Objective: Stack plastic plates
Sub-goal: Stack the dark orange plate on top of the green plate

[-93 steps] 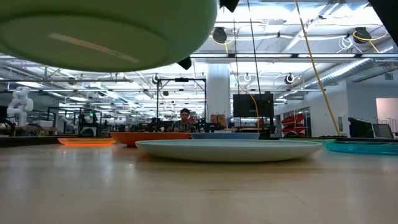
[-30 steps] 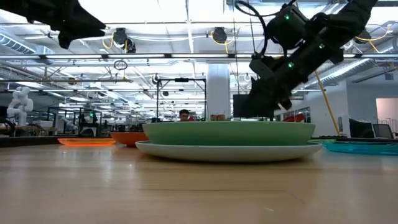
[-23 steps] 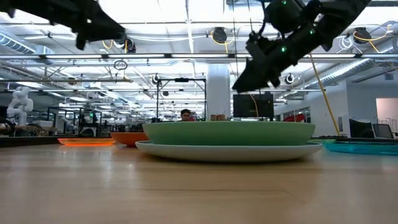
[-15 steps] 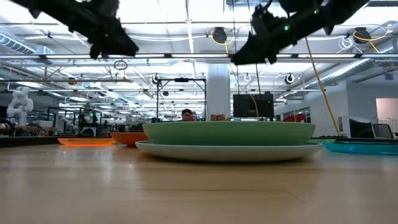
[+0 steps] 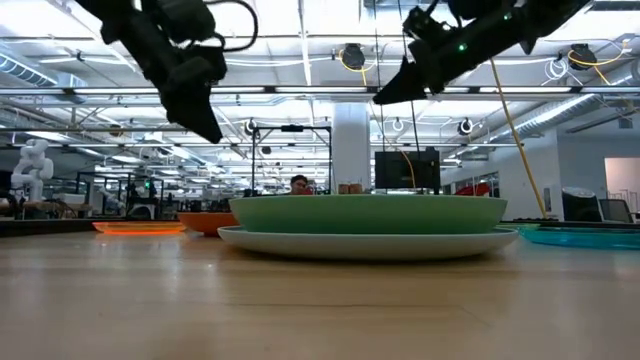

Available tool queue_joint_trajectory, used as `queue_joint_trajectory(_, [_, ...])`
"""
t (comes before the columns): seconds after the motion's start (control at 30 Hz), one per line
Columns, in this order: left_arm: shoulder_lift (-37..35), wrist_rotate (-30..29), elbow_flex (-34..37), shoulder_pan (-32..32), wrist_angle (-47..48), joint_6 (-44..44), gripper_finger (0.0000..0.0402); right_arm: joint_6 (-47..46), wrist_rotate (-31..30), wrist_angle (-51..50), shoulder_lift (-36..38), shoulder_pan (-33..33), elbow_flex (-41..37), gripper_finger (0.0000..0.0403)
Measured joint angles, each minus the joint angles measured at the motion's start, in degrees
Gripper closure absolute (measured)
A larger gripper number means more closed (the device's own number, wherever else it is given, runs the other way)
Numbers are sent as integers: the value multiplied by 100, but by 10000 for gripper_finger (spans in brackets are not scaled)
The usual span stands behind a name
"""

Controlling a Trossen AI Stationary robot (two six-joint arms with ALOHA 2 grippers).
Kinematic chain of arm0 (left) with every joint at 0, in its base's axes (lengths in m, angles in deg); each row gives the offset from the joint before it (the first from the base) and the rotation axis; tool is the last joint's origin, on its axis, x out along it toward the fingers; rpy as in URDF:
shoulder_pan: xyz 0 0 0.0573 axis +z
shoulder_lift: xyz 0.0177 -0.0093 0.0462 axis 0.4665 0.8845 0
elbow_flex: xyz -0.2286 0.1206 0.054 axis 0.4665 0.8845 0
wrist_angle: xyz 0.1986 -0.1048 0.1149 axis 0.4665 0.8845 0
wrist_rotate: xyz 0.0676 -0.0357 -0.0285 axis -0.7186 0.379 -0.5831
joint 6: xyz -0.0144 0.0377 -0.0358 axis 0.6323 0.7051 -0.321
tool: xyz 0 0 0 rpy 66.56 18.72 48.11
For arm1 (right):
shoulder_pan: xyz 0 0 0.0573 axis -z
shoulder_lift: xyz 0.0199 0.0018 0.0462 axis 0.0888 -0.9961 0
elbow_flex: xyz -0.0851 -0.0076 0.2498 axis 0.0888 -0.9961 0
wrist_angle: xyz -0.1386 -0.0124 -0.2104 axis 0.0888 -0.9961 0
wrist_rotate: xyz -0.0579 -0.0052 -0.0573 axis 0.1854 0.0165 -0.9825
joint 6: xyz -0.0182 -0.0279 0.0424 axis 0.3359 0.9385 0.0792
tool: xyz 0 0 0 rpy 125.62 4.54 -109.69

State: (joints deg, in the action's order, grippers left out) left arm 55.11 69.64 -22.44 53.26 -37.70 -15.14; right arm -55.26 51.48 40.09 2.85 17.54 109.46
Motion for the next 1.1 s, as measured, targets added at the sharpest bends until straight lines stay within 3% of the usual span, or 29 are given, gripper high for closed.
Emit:
queue_joint_trajectory(0.5, [1086, 9, 4, 496, -773, -149, 277, 444, 0, 42, 135, 33, 10, 248])
queue_joint_trajectory(0.7, [1153, 12, 4, 496, -759, 443, 277, 545, 7, 33, 156, 33, 10, 248])
queue_joint_trajectory(0.9, [1154, 86, 0, 533, -459, 1978, 277, 711, 7, 75, 158, 33, 10, 248])
queue_joint_trajectory(1.1, [1154, -45, 0, 847, -906, 2505, 277, 896, 1, 267, 158, 33, 10, 248])
